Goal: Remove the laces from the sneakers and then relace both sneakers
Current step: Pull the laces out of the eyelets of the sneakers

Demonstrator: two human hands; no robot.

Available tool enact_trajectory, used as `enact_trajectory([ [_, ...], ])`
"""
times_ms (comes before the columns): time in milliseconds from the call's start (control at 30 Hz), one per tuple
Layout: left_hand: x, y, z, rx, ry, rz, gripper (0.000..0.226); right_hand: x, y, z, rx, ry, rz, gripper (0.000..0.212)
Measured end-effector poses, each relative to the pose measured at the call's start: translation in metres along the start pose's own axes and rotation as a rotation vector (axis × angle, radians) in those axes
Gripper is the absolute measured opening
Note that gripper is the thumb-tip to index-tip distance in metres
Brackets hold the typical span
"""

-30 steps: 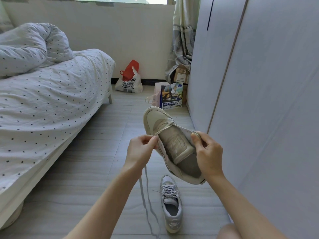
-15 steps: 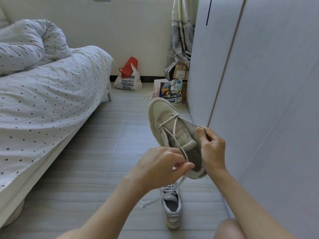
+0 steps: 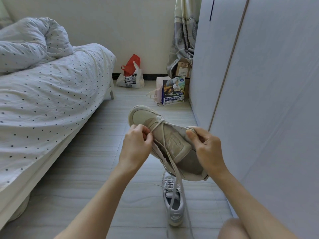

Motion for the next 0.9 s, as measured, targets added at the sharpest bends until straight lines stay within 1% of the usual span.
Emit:
enact_trajectory([
  [133, 0.002, 0.002, -0.001, 0.065, -0.007, 0.007, 0.008, -0.01, -0.005, -0.003, 0.01, 0.025, 0.063, 0.012],
  [267, 0.002, -0.005, -0.006, 0.045, -0.012, 0.071, 0.009, -0.015, -0.008, -0.005, 0.021, 0.038, 0.077, 0.012],
  [367, -0.002, -0.01, -0.008, 0.054, 0.021, 0.102, 0.013, -0.017, -0.014, -0.007, -0.034, 0.07, 0.056, 0.014],
  [433, -0.005, -0.011, -0.007, 0.091, 0.046, 0.15, 0.015, -0.019, -0.018, -0.006, -0.072, 0.099, 0.045, 0.02],
  [500, -0.005, -0.012, -0.007, 0.135, 0.04, 0.22, 0.009, -0.02, -0.02, -0.006, -0.086, 0.12, 0.052, 0.022],
  [567, -0.004, -0.012, -0.007, 0.17, 0.009, 0.34, 0.002, -0.022, -0.022, -0.005, -0.086, 0.131, 0.059, 0.023],
  [700, -0.009, -0.012, -0.006, 0.189, -0.003, 0.456, 0.019, -0.031, -0.026, -0.006, -0.061, 0.18, 0.043, 0.024],
  [767, -0.01, -0.013, -0.006, 0.16, 0.016, 0.403, 0.02, -0.035, -0.027, -0.006, -0.054, 0.19, 0.03, 0.029],
  [800, -0.009, -0.013, -0.007, 0.152, 0.033, 0.314, 0.018, -0.035, -0.027, -0.007, -0.063, 0.193, 0.023, 0.029],
  [833, -0.008, -0.012, -0.007, 0.168, 0.048, 0.208, 0.016, -0.035, -0.028, -0.007, -0.077, 0.195, 0.021, 0.028],
  [900, -0.003, -0.009, -0.007, 0.262, 0.038, 0.026, 0.011, -0.036, -0.03, -0.008, -0.114, 0.19, 0.035, 0.023],
])
Point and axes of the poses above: each hand's wrist, its own z-axis away from the middle knuckle, its own y-axis out of the palm, x = y × z, the point moved 4 cm from there along -z, towards the middle knuckle, and after that the axes turned 10 degrees about -z, right-handed, at the moved point
